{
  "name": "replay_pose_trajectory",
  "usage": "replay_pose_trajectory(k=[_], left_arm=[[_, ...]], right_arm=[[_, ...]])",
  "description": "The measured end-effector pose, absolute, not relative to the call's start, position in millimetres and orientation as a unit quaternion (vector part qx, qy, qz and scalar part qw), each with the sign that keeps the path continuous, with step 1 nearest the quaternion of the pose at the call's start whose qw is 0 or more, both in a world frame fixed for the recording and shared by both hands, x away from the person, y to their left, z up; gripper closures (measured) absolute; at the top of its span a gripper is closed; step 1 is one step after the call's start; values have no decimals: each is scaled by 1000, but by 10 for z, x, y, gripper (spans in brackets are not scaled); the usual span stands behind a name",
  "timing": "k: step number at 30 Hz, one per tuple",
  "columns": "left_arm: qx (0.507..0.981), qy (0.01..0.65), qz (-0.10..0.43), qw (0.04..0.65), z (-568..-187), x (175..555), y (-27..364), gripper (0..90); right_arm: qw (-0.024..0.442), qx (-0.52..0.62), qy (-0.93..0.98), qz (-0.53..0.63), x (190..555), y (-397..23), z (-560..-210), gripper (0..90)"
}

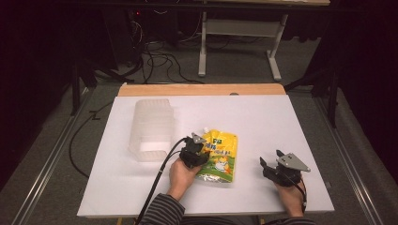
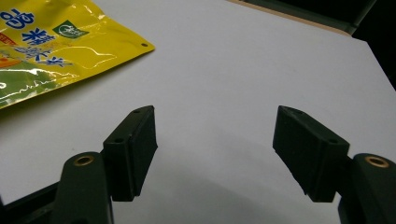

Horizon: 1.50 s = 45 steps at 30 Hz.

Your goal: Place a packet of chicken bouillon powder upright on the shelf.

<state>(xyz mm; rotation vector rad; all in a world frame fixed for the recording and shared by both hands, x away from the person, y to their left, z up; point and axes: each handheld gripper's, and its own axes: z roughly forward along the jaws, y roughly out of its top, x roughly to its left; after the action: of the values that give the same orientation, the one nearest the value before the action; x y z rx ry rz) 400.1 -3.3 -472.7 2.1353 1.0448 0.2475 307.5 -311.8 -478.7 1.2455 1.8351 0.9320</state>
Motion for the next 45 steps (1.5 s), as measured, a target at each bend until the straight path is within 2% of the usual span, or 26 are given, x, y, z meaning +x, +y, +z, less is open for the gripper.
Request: replay_pose_trajectory(k=[8, 11, 17, 32, 37, 45], left_arm=[[836, 394, 96, 370, -4722, 4003, -17, 823], [833, 396, 73, 380, -4726, 4041, 26, 850], [837, 380, 82, 385, -4690, 4004, 39, 869], [806, 347, 64, 475, -4326, 3828, 213, 880], [803, 315, 64, 502, -4153, 3731, 274, 882], [806, 289, 72, 512, -3961, 3627, 313, 885]], right_arm=[[361, 482, 712, 360, 3074, -3117, -4786, 309], [361, 482, 712, 362, 3073, -3118, -4787, 309], [361, 480, 712, 364, 3073, -3125, -4786, 309], [360, 481, 713, 361, 3072, -3115, -4786, 308], [361, 482, 712, 360, 3072, -3115, -4786, 309], [360, 482, 712, 362, 3076, -3123, -4786, 308]])
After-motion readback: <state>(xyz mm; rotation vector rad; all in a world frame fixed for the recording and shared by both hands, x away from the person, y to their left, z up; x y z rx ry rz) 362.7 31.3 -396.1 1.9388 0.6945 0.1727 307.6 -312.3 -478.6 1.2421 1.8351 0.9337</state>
